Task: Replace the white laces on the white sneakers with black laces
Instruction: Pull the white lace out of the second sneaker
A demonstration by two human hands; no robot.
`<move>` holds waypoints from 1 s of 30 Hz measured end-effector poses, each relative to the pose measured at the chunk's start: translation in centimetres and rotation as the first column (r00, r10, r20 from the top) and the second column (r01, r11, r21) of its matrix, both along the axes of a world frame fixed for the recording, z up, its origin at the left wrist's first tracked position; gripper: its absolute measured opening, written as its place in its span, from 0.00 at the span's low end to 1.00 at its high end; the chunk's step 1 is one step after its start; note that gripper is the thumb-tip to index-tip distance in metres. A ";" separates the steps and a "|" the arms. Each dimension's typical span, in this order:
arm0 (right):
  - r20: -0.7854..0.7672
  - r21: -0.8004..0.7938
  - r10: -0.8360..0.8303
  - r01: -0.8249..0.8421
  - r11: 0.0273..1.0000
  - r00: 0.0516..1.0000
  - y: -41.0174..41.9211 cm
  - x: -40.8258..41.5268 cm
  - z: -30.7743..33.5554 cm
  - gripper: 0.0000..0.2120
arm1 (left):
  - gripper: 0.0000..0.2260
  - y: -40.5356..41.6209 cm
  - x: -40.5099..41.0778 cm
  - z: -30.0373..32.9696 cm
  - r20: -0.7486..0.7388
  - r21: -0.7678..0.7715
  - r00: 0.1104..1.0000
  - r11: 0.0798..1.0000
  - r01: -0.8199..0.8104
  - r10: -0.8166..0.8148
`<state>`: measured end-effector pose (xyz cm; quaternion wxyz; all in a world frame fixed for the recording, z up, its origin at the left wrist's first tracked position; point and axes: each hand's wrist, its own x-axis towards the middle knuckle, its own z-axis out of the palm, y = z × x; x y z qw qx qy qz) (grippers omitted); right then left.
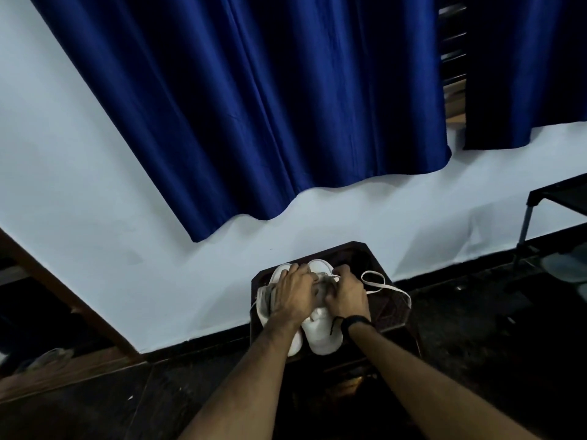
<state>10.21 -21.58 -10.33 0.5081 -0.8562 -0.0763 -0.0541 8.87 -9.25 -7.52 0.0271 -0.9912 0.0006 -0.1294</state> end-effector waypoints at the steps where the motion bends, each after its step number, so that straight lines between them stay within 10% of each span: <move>1: 0.000 0.018 -0.014 0.014 1.000 1.000 0.1 0.0 0.0 0.14 | 0.25 -0.2 0.1 0.2 0.004 -0.008 1.000 1.000 0.008 -0.008; 6: 0.015 0.035 -0.034 0.034 0.999 0.999 0.3 0.1 -0.4 0.14 | 0.09 0.2 0.9 0.2 0.015 -0.019 1.000 1.000 0.003 -0.002; 24: -0.041 0.010 -0.082 0.082 0.997 0.996 0.6 -0.8 0.5 0.13 | 0.16 0.4 1.0 0.1 0.100 -0.229 0.991 0.968 0.106 -0.085; 26: -0.037 -0.023 -0.091 0.090 0.996 0.995 0.5 -0.8 0.4 0.14 | 0.10 0.1 1.4 1.7 0.129 -0.726 0.985 0.687 0.014 0.116; 28: -0.029 -0.032 -0.094 0.093 0.995 0.995 0.6 -0.7 0.3 0.12 | 0.10 0.6 1.6 3.2 0.010 -0.999 0.912 0.045 -0.009 0.410; 30: -0.043 -0.030 -0.098 0.097 0.995 0.994 0.8 -0.5 0.2 0.09 | 0.14 1.9 1.1 3.4 -0.100 -0.992 0.844 -0.121 -0.042 0.526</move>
